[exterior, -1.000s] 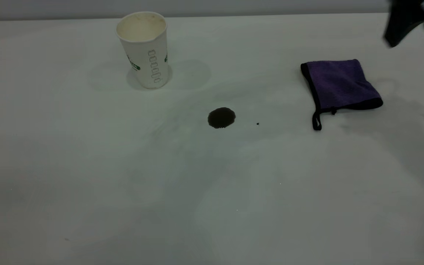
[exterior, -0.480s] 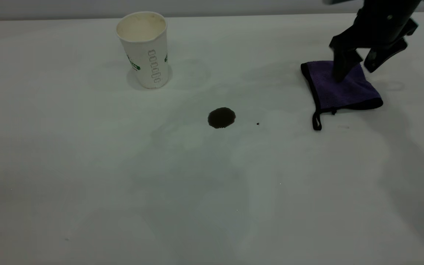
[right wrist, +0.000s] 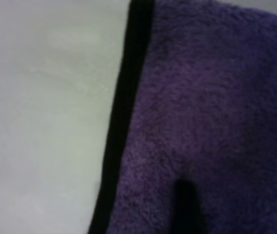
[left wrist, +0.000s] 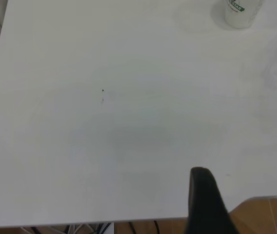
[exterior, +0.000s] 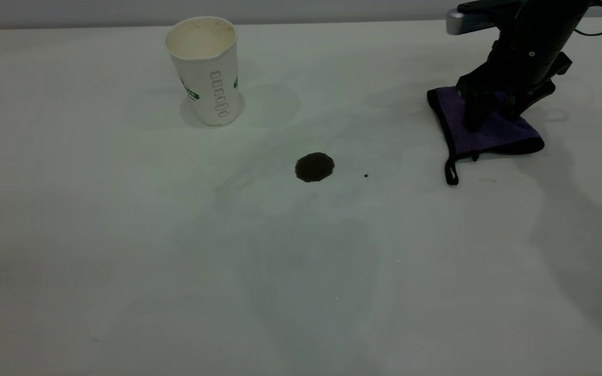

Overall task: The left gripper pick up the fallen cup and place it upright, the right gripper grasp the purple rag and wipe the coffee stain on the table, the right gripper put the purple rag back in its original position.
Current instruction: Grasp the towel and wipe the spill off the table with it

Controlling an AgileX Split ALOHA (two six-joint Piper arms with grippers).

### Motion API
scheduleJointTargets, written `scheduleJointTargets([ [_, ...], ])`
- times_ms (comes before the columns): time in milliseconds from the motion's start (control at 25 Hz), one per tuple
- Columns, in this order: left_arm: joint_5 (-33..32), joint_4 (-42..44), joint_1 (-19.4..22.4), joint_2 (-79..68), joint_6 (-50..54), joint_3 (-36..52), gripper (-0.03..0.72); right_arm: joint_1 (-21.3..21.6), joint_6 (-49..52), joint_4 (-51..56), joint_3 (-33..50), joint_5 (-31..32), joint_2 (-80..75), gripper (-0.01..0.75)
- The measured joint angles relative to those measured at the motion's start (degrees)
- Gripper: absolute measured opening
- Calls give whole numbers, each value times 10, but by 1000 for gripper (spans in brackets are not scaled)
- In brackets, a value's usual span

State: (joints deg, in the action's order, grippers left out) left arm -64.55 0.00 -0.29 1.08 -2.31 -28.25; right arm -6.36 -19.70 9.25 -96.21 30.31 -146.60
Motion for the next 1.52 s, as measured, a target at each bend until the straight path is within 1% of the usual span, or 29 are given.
scheduleJointTargets([
  [80, 0, 0, 0, 0, 0, 0, 495, 0, 0, -6, -1, -3, -2, 423],
  [200, 0, 0, 0, 0, 0, 0, 495, -3, 0, -5, -4, -6, -4, 157],
  [240, 0, 0, 0, 0, 0, 0, 495, -7, 0, -5, -4, -6, -5, 100],
  [280, 0, 0, 0, 0, 0, 0, 495, -11, 0, -9, -4, -6, -5, 66],
  [320, 0, 0, 0, 0, 0, 0, 495, -16, 0, -10, -5, -5, -5, 54],
  [440, 0, 0, 0, 0, 0, 0, 495, -41, 0, -12, -20, 13, -7, 49],
  [600, 0, 0, 0, 0, 0, 0, 495, -96, 0, -7, -73, 82, -19, 49],
  [720, 0, 0, 0, 0, 0, 0, 495, -137, 0, -2, -135, 141, -24, 49],
  [840, 0, 0, 0, 0, 0, 0, 495, -174, 0, -1, -184, 175, -24, 49],
  [1000, 0, 0, 0, 0, 0, 0, 495, -225, 11, 1, -209, 188, -24, 49],
  [1320, 0, 0, 0, 0, 0, 0, 495, -317, 66, 2, -210, 193, -25, 49],
  [1440, 0, 0, 0, 0, 0, 0, 495, -337, 93, -10, -211, 180, -38, 49],
  [1520, 0, 0, 0, 0, 0, 0, 495, -340, 115, -17, -211, 172, -56, 49],
])
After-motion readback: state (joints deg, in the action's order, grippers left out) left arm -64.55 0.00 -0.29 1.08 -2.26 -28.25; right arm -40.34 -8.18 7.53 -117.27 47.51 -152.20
